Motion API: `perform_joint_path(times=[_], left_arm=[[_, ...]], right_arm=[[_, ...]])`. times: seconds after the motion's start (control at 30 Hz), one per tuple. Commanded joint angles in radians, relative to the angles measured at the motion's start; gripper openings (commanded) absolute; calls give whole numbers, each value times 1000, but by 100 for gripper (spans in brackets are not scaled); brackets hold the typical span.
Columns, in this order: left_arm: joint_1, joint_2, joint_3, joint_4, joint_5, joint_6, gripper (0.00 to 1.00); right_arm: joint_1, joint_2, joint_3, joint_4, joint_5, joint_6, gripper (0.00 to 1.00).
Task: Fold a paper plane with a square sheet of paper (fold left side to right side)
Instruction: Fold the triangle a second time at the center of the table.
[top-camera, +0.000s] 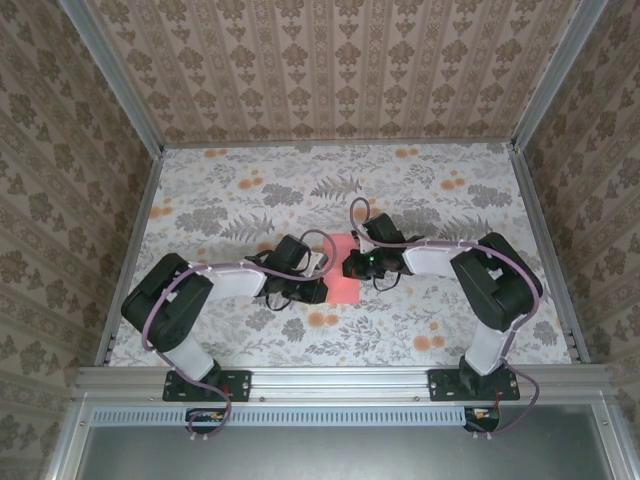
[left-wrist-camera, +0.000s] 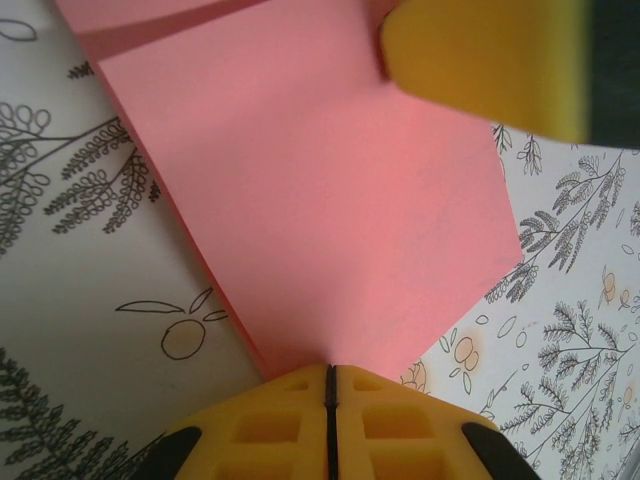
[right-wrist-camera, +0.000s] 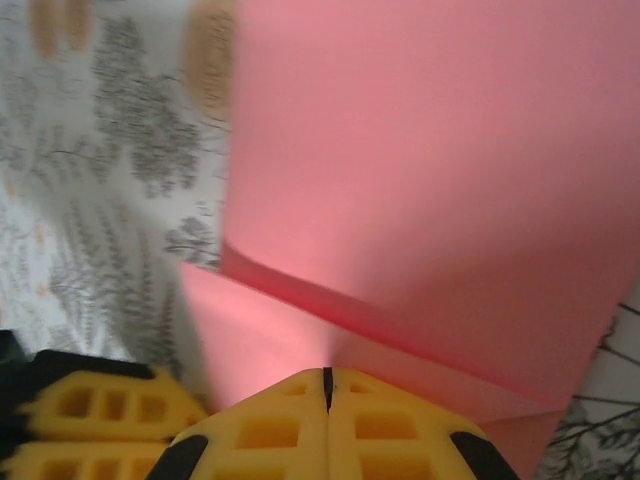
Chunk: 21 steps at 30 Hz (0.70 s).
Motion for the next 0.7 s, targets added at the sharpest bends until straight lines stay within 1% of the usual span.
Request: perform_joint_path(times=[0.0, 0.17, 0.47, 0.67], left_arm=[[-7, -31, 35, -45, 3, 3, 9], [-7, -16, 78, -21, 48, -6, 9], [-13, 90, 152, -21, 85, 17, 9], [-13, 108, 162, -53, 57, 25, 9]], right_arm=[[-3, 33, 12, -19, 1, 21, 0], [-3, 47, 10, -52, 16, 11, 0], [-3, 50, 13, -60, 14, 6, 0], [-3, 55, 13, -64, 15, 4, 0]])
